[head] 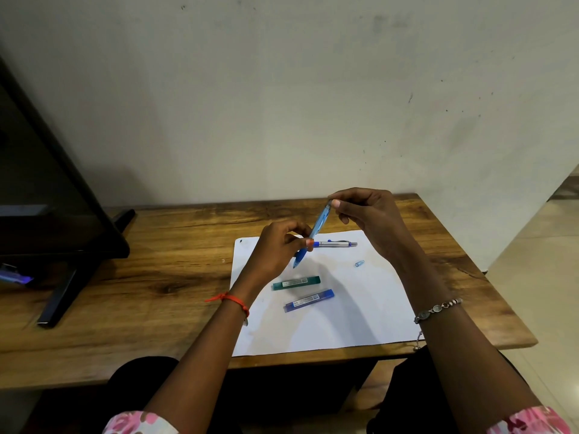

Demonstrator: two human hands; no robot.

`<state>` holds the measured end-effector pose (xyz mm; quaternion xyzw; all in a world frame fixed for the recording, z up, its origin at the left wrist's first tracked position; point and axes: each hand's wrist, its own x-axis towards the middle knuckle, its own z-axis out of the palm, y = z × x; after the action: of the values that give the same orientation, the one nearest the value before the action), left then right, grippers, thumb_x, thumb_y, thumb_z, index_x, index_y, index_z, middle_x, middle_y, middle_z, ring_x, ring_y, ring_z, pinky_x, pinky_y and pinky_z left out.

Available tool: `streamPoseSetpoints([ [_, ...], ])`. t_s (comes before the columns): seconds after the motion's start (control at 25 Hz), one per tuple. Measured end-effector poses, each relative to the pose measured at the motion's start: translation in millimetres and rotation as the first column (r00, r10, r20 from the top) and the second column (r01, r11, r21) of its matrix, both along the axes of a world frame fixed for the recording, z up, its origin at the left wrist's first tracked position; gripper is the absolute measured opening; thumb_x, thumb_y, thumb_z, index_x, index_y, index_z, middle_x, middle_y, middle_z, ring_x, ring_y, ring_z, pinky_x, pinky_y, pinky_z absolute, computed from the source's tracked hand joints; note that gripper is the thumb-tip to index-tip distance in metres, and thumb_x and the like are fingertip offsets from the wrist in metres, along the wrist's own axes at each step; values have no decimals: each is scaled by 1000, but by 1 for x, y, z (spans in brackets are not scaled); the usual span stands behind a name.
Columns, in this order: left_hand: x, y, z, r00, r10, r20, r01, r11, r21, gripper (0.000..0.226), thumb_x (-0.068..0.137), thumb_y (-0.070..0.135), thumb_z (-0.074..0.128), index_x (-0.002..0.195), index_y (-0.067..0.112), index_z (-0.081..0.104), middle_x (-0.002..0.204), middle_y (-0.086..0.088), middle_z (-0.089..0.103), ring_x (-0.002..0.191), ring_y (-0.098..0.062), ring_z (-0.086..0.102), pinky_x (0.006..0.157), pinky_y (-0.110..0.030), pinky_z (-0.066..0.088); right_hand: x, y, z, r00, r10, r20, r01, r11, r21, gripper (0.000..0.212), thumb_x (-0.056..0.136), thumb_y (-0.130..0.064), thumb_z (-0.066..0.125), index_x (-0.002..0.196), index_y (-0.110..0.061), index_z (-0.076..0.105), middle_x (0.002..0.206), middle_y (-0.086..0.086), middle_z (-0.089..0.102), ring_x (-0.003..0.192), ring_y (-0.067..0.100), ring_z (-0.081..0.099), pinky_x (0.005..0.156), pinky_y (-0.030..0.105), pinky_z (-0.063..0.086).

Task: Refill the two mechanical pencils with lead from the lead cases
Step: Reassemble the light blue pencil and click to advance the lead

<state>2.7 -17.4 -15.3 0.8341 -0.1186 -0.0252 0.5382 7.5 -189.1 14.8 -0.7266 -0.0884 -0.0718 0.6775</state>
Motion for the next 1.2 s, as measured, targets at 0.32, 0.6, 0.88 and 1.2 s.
streamPoseSetpoints([
  [0.32, 0, 0, 0, 1000, 15, 16, -15, 1000, 15, 18, 85, 7, 58, 100, -3, 61, 102, -20, 67, 85, -25, 64, 76, -29, 53, 1, 0, 1, 999, -14, 35, 16, 999, -38, 18, 81, 3, 62, 95, -5, 69, 75, 11, 66, 56, 14, 53, 62, 22, 47],
  [0.6, -1, 0, -2, 999, 31, 13, -31, 999, 21, 19, 85, 7, 58, 102, -2, 62, 103, -20, 67, 87, -26, 66, 81, -34, 53, 0, -1, 3, 999, -8, 41, 9, 999, -36, 19, 78, 6, 63, 94, -2, 70, 74, 15, 66, 55, 17, 53, 61, 22, 48],
  [0.88, -1, -1, -1, 999, 36, 27, -37, 999, 18, 19, 85, 7, 58, 101, -3, 63, 101, -19, 68, 83, -22, 64, 82, -33, 52, 1, -1, 2, 999, -30, 31, 30, 999, -16, 18, 78, 7, 63, 93, 0, 70, 75, 15, 67, 57, 21, 54, 62, 25, 47],
  [1.2, 2, 3, -2, 999, 22, 44, -25, 998, 58, 15, 84, 7, 60, 97, 0, 64, 92, -15, 67, 79, -22, 66, 77, -35, 54, 4, -12, -5, 997, -70, -27, 52, 905, -422, 14, 79, 2, 63, 89, 1, 73, 85, 22, 71, 60, 8, 60, 52, 14, 47],
])
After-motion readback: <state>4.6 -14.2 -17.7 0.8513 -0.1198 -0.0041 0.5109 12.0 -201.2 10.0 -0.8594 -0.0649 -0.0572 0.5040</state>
